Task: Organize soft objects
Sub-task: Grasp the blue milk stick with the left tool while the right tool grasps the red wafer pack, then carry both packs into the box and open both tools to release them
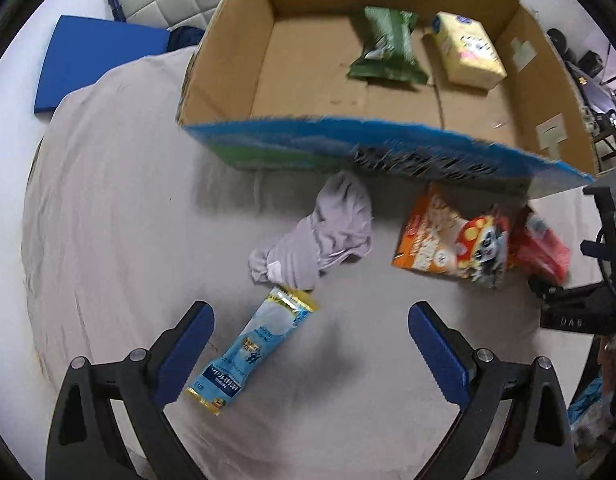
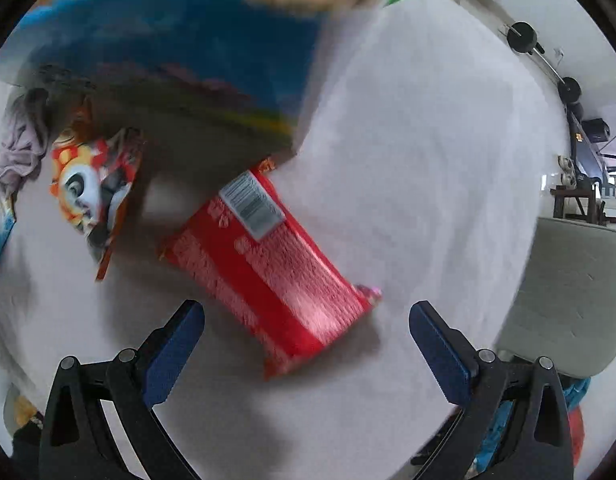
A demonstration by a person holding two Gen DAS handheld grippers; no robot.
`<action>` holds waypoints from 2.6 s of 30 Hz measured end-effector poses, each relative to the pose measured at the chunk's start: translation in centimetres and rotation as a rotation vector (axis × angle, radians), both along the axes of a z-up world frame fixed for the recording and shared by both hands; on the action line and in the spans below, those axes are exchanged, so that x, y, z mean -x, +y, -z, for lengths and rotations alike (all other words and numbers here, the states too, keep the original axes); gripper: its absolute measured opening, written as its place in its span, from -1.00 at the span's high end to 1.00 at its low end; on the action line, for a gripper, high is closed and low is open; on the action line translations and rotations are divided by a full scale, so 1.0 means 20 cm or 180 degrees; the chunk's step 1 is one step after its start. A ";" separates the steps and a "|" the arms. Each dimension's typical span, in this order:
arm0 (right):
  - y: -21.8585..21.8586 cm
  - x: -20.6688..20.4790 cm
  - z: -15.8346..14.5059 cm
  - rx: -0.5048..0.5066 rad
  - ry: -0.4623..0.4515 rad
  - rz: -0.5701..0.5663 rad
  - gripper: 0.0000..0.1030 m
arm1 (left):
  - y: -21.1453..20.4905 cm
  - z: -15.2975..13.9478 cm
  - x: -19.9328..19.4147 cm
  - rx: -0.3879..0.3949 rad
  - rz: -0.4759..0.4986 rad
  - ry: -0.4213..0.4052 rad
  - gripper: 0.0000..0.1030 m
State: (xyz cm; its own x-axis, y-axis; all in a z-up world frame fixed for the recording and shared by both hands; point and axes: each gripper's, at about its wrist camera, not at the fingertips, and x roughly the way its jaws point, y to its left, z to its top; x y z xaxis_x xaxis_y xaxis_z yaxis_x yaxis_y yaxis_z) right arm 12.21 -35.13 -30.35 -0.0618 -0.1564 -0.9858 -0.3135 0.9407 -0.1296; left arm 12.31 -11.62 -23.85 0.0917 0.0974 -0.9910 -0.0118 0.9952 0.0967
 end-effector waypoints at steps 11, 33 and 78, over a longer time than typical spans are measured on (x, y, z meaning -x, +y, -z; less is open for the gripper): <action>-0.03 0.16 0.05 -0.0070 0.0405 0.0579 -0.28 | 0.19 0.12 0.06 -0.0065 -0.0035 0.0240 -0.94; 0.18 0.35 0.13 -0.0499 0.0624 0.1148 -0.17 | 0.41 0.59 0.14 0.0272 0.0193 0.1037 0.31; 0.54 0.54 -0.51 -0.1400 0.0042 0.1015 0.05 | 0.19 -0.45 0.32 0.0929 -0.0010 -0.0172 0.54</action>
